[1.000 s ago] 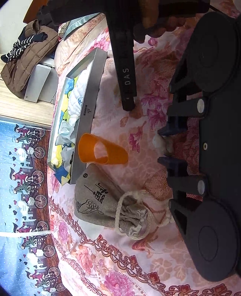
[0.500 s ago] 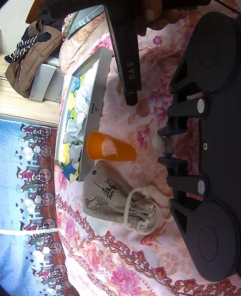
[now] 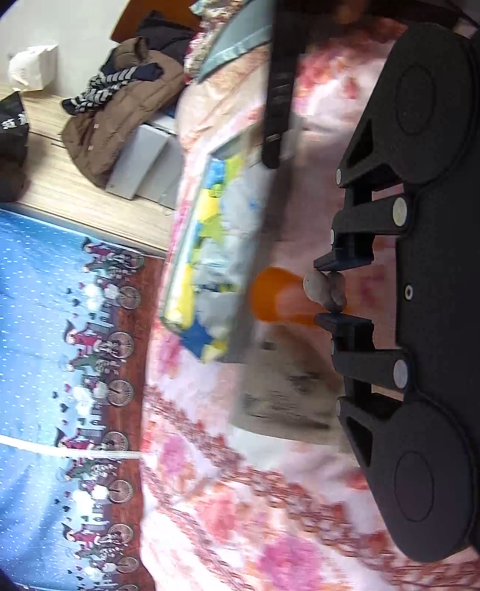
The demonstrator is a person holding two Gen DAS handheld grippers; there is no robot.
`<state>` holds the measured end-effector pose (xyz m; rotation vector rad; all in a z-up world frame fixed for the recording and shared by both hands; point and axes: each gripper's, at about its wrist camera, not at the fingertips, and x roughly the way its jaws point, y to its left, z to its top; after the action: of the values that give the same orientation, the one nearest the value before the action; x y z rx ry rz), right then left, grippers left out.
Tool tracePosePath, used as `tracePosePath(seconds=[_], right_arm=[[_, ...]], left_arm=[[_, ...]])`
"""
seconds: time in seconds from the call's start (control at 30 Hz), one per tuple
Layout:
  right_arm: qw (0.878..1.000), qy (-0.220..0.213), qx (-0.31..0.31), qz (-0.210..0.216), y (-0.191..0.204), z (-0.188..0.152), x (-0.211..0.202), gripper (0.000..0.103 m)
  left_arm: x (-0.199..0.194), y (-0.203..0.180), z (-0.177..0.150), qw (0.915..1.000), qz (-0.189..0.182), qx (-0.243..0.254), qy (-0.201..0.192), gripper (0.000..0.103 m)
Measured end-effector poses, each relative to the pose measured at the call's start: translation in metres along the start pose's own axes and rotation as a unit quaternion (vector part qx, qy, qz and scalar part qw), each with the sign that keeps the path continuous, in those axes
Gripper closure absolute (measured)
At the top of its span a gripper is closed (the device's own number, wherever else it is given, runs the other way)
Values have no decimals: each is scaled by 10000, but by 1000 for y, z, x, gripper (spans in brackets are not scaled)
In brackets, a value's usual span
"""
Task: Organize soft objects
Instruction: 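Carry the ball and packet into the frog-painting tray and open both tools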
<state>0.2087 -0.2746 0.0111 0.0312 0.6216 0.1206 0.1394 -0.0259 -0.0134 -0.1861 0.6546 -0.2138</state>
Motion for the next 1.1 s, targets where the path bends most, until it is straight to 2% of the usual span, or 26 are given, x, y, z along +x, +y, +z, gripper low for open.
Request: tracePosePath(seconds=[0.2,0.37,0.47,0.67,0.93,1.03,1.1], right_arm=[[9987,-351,248,-273,-34,10,0,65],[9968,-608,302,-417,-59,24,15,65],[9966,-546,479,-391,-72,29,35,65],[9957,-317,781,-381,-93,26,70,64],[9947,-125,919,-434,-103,9,87,64],[9954,-106,849,-423,-100,8,86,54],[9958,-121,789,-445,-98,8,83,49]], left_arm=[[30,-11,52,9993,-214,-141,-261,77],[83,-35,87,9989,-403,-82,-245,77],[114,-52,100,9985,-519,46,-177,77],[167,-66,107,9969,-720,-250,181,77],[196,-82,93,9980,-424,290,377,77],[193,-86,91,9974,-378,503,342,74],[190,-86,91,9974,-355,537,311,67]])
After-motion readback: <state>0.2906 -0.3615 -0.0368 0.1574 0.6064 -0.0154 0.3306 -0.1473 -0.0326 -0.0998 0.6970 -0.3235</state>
